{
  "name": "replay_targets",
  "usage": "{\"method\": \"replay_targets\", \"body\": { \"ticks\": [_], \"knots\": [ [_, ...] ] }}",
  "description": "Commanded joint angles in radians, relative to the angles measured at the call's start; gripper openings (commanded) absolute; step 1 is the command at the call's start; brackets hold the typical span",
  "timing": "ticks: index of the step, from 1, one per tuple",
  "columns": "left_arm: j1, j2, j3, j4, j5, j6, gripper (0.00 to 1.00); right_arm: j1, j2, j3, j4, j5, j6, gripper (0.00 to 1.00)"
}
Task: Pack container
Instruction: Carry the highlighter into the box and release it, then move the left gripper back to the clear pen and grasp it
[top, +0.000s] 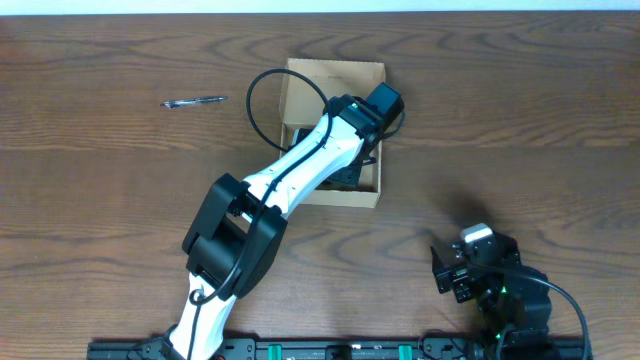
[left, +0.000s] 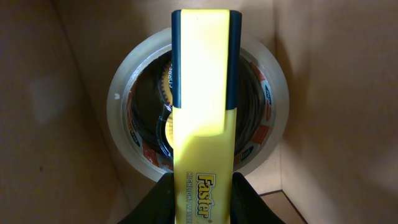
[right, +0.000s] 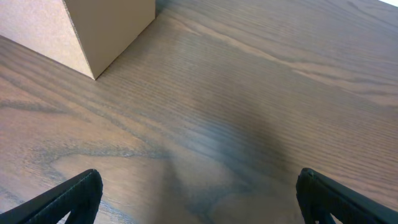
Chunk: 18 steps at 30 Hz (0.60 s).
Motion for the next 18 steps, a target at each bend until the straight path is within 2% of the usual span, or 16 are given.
{"method": "replay_targets", "body": {
  "ticks": [1,6,13,18],
  "knots": [
    [0.000,0.029,0.004,-0.003,0.000,-0.024,0.27,-0.008,-0.006,-0.003,-0.002,-0.001,0.010,0.99],
    [0.001,0.029,0.004,-0.003,0.000,-0.024,0.47,-0.008,-0.006,-0.003,-0.002,-0.001,0.010,0.99],
    [0.002,0.025,0.004,0.038,-0.012,-0.024,0.55,-0.008,-0.006,-0.003,-0.002,-0.001,0.010,0.99],
    [0.003,-0.008,0.006,0.044,-0.046,-0.024,0.56,-0.008,-0.006,-0.003,-0.002,-0.001,0.010,0.99]
  ]
}}
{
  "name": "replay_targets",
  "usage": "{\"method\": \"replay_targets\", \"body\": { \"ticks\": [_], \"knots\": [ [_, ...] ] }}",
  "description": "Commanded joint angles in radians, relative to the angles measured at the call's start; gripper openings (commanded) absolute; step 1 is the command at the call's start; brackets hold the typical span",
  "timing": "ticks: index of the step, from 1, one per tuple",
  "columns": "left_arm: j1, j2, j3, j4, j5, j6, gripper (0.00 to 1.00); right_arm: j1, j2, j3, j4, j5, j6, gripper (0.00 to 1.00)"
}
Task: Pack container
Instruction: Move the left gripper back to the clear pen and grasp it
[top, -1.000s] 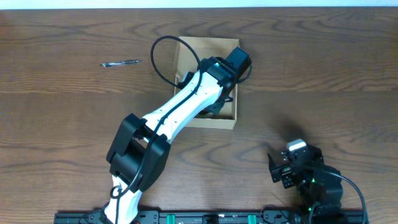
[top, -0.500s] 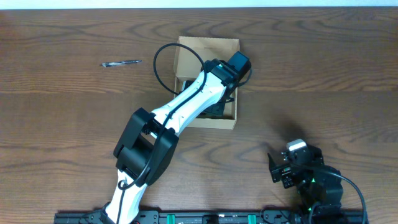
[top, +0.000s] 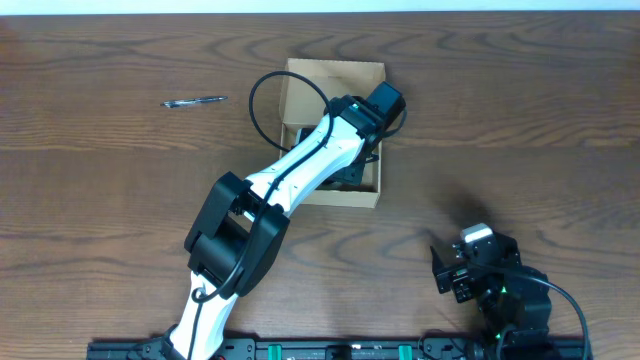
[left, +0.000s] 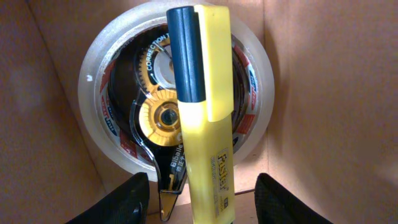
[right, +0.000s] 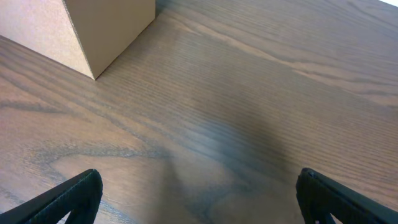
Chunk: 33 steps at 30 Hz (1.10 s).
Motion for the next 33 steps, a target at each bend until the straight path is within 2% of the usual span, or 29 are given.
{"method": "replay_targets", "body": {
  "ticks": [1,8,14,17,19,24,26,29,33],
  "knots": [
    [0.004,-0.026,0.006,-0.005,-0.057,-0.004,0.56,-0.008,-0.006,-0.003,-0.002,-0.001,0.010,0.99],
    [0.015,-0.149,0.006,-0.058,-0.150,-0.004,0.57,-0.008,-0.006,-0.003,-0.002,-0.001,0.010,0.99],
    [0.043,-0.334,0.006,-0.193,-0.274,-0.004,0.65,-0.008,-0.006,-0.003,-0.002,-0.001,0.010,0.99],
    [0.114,-0.385,0.006,-0.261,-0.319,-0.004,0.70,-0.008,-0.006,-0.003,-0.002,-0.001,0.010,0.99],
    [0.215,-0.393,0.006,-0.297,-0.308,-0.003,0.76,-0.008,-0.006,-0.003,-0.002,-0.001,0.010,0.99],
    [0.480,-0.354,0.007,-0.292,-0.207,0.106,0.79,-0.008,-0.006,-0.003,-0.002,-0.001,0.010,0.99],
    [0.580,-0.306,0.020,-0.280,-0.172,0.192,0.87,-0.008,-0.006,-0.003,-0.002,-0.001,0.010,0.99],
    [0.651,-0.238,0.061,-0.273,-0.156,0.256,0.88,-0.008,-0.006,-0.003,-0.002,-0.001,0.010,0.99],
    [0.722,-0.072,0.227,-0.273,-0.119,0.384,0.89,-0.008,-0.006,-0.003,-0.002,-0.001,0.010,0.99]
  ]
}}
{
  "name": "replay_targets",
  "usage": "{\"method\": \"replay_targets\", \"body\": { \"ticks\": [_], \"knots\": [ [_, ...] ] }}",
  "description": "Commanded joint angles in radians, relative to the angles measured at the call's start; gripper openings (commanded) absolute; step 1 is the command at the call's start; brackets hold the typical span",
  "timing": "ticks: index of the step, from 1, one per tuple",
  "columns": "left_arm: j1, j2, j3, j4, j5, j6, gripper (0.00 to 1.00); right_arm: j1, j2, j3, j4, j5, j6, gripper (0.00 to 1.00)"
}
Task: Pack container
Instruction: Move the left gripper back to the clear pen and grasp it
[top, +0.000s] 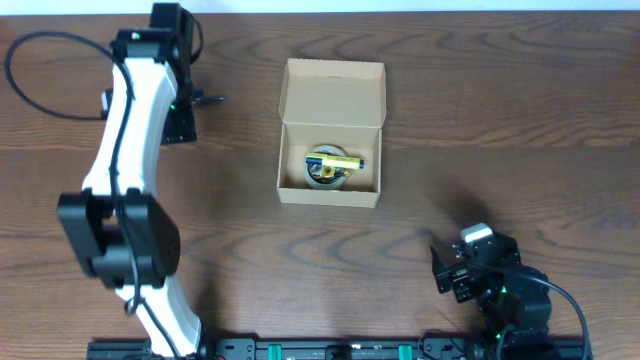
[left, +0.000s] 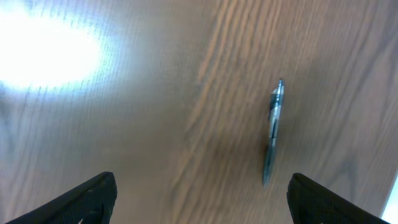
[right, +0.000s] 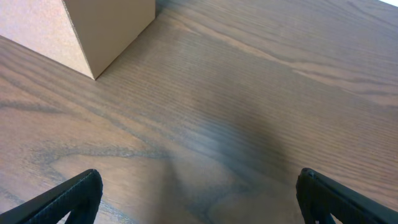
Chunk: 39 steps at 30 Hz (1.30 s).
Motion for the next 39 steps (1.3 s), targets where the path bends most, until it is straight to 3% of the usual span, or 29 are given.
{"method": "replay_targets", "body": {
  "ticks": [1,8,28,39],
  "knots": [
    [0.028,0.101,0.131,-0.003,0.031,0.135,0.89,-0.008,-0.006,-0.003,-0.002,-0.001,0.010,0.99],
    [0.055,0.267,0.276,0.007,0.052,0.158,0.89,-0.008,-0.006,-0.003,-0.002,-0.001,0.010,0.99],
    [0.074,0.482,0.283,0.206,0.210,0.200,0.85,-0.008,-0.006,-0.003,-0.002,-0.001,0.010,0.99],
    [0.118,0.486,0.283,0.214,0.240,0.200,0.72,-0.008,-0.006,-0.003,-0.002,-0.001,0.010,0.99]
  ]
}}
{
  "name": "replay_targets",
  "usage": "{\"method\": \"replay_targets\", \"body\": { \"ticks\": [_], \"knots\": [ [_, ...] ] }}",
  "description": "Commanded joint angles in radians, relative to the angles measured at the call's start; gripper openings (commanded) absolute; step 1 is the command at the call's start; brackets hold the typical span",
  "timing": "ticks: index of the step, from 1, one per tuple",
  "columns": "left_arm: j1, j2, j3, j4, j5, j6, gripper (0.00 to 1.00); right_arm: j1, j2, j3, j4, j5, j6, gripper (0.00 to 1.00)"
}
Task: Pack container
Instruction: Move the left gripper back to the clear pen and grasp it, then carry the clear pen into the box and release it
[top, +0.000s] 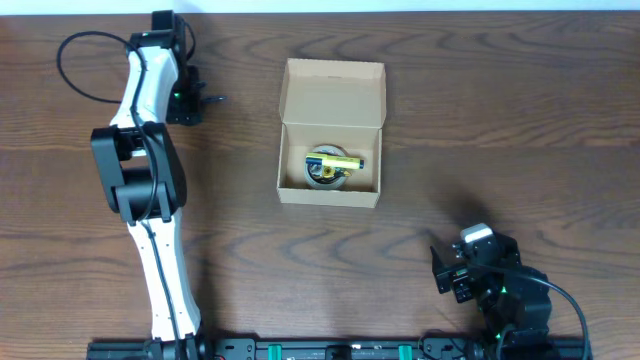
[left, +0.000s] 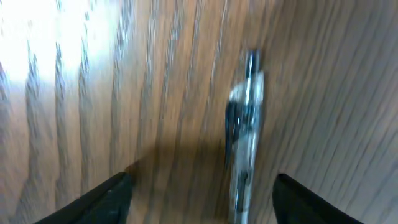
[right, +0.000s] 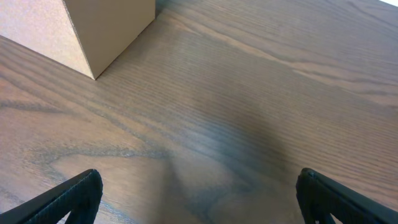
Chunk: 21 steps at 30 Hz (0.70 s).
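Note:
The open cardboard box stands mid-table. In it a yellow highlighter lies across a clear tape roll. A silver pen lies on the wood at the far left. My left gripper is open close above it, and the pen sits between the fingers, nearer the right one. From overhead the left gripper covers most of the pen. My right gripper is open and empty over bare wood, at the front right.
The box lid stands open on the far side. A corner of the box shows at the top left of the right wrist view. The left arm's cable loops over the table's far left corner.
My left gripper has come down much closer to the pen, which now looks large and lies between the open fingers. The right arm has not moved.
My left gripper was shut on the yellow highlighter inside the box, above the tape roll. Then it was open and the highlighter lay on the roll. Later it hung open over the pen at the far left, and now it is low around it.

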Motion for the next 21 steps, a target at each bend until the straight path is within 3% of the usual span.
{"method": "replay_targets", "body": {
  "ticks": [1,9,21],
  "knots": [
    [0.019,0.010,0.023,-0.008,0.023,0.015,0.72,-0.008,-0.006,-0.003,-0.002,0.000,0.010,0.99],
    [0.035,0.056,0.023,-0.019,0.119,0.022,0.61,-0.008,-0.006,-0.003,-0.002,0.000,0.010,0.99],
    [0.019,0.061,0.023,-0.028,0.149,0.101,0.26,-0.008,-0.006,-0.003,-0.002,0.000,0.010,0.99]
  ]
}}
